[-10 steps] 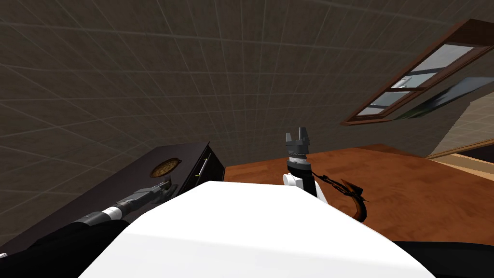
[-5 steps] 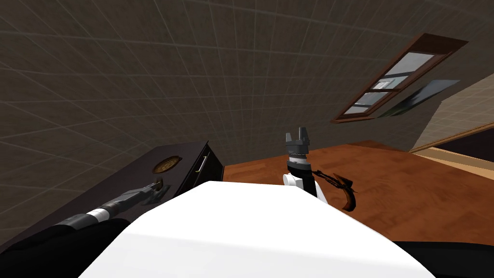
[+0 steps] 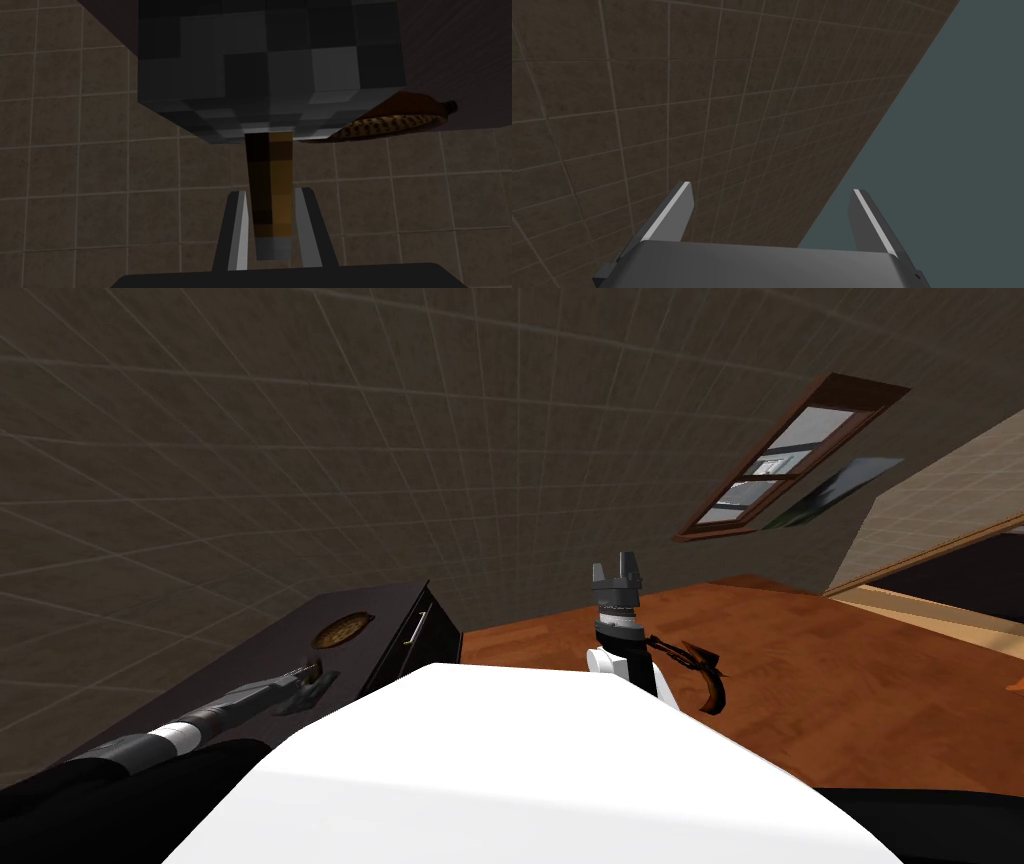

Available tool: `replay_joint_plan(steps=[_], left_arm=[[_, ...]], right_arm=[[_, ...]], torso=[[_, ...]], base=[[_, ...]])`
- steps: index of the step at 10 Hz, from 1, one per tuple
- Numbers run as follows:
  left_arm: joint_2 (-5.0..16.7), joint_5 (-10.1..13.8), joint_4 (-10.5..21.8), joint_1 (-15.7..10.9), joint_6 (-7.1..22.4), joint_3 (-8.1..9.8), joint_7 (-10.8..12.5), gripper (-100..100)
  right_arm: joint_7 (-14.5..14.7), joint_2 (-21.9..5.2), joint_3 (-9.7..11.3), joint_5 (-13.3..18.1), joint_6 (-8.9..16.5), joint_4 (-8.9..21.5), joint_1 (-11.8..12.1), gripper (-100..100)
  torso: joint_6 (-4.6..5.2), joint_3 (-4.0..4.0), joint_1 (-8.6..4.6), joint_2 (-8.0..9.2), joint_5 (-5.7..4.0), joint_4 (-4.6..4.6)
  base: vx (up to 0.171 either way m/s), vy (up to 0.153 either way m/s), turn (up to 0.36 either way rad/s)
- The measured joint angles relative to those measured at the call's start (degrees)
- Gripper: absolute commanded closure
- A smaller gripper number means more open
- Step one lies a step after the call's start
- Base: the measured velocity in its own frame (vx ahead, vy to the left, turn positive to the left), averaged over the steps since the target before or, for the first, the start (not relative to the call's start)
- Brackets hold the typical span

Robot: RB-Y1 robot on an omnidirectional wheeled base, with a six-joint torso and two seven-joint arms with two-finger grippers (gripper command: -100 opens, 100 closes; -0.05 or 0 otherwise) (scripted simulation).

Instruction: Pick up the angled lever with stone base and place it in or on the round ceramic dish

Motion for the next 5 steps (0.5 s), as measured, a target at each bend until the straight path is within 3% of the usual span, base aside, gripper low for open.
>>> replay_joint_plan(steps=[2,5], left_arm=[[0.86,0.32,2.61,-1.15,-0.86,0.0,0.86,100],[2.25,0.93,6.94,-2.65,-3.12,0.18,2.34,100]], right_arm=[[0.0,0.0,0.0,0.0,0.0,0.0,0.0,0],[0.0,-0.01,-0.01,0.0,0.0,0.0,0.01,0]], torso=[[0.0,-0.05,0.1,-0.09,0.04,-0.01],[0.04,-0.21,0.23,-0.38,0.07,-0.05]], base=[[0.023,0.032,-0.027],[0.086,0.06,-0.006]])
